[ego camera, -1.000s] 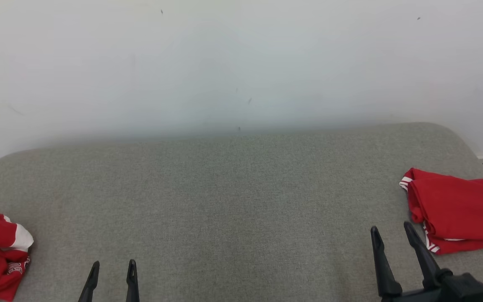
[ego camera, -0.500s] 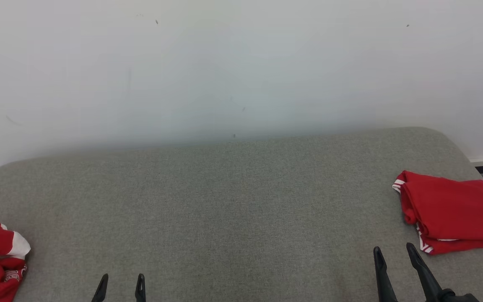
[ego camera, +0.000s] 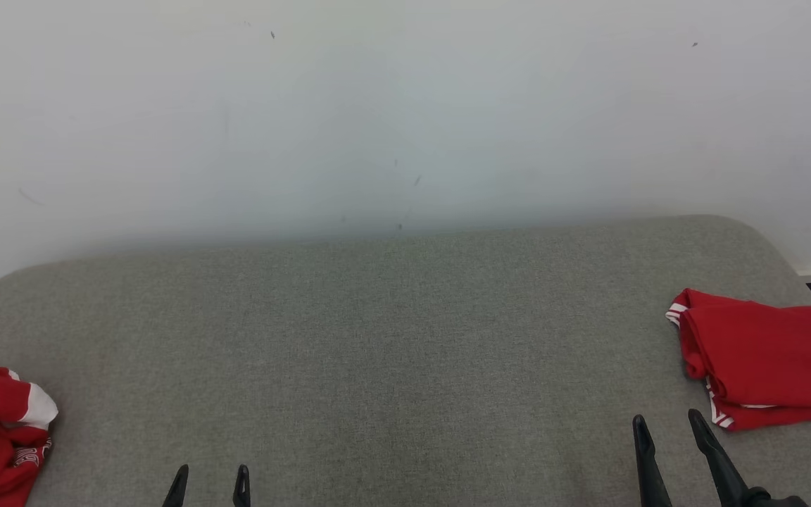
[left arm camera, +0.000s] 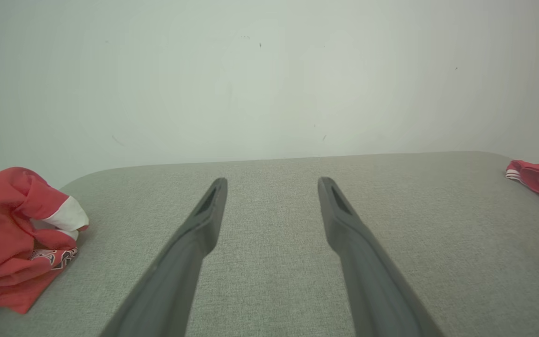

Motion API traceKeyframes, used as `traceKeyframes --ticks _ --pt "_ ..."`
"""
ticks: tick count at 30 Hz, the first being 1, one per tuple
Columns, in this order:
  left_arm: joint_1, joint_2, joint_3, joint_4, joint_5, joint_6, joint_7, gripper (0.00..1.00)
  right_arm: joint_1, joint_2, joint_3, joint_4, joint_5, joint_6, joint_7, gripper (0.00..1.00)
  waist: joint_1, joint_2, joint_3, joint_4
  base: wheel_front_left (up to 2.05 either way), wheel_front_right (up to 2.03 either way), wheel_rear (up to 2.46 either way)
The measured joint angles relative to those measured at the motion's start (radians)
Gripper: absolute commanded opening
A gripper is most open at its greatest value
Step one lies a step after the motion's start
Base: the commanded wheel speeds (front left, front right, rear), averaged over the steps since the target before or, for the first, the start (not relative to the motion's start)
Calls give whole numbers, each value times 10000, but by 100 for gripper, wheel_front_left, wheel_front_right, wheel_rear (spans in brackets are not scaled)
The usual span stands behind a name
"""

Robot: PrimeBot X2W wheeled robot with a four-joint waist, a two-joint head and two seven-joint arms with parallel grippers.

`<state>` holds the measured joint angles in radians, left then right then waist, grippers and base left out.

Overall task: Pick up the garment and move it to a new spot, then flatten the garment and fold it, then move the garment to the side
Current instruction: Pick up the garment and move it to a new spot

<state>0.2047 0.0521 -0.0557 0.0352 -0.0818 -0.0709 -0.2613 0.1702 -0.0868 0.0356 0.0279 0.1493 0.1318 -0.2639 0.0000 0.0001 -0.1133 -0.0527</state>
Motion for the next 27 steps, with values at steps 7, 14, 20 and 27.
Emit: traceKeyframes --ticks 7,14,20,27 --pt "18 0 -13 0 21 0 0 100 82 12 -17 -6 0 0 -2 100 0 0 12 -13 0 0 0" --pt "18 -2 -81 8 19 17 0 100 113 13 -33 -6 0 0 -2 100 0 0 6 8 0 0 0" --pt "18 -2 -107 25 15 44 0 100 142 15 -36 -2 2 0 0 100 0 0 -20 41 0 0 0" --pt "15 -4 -201 61 10 44 0 100 174 15 -33 15 19 0 -2 100 0 0 -34 136 0 0 0"
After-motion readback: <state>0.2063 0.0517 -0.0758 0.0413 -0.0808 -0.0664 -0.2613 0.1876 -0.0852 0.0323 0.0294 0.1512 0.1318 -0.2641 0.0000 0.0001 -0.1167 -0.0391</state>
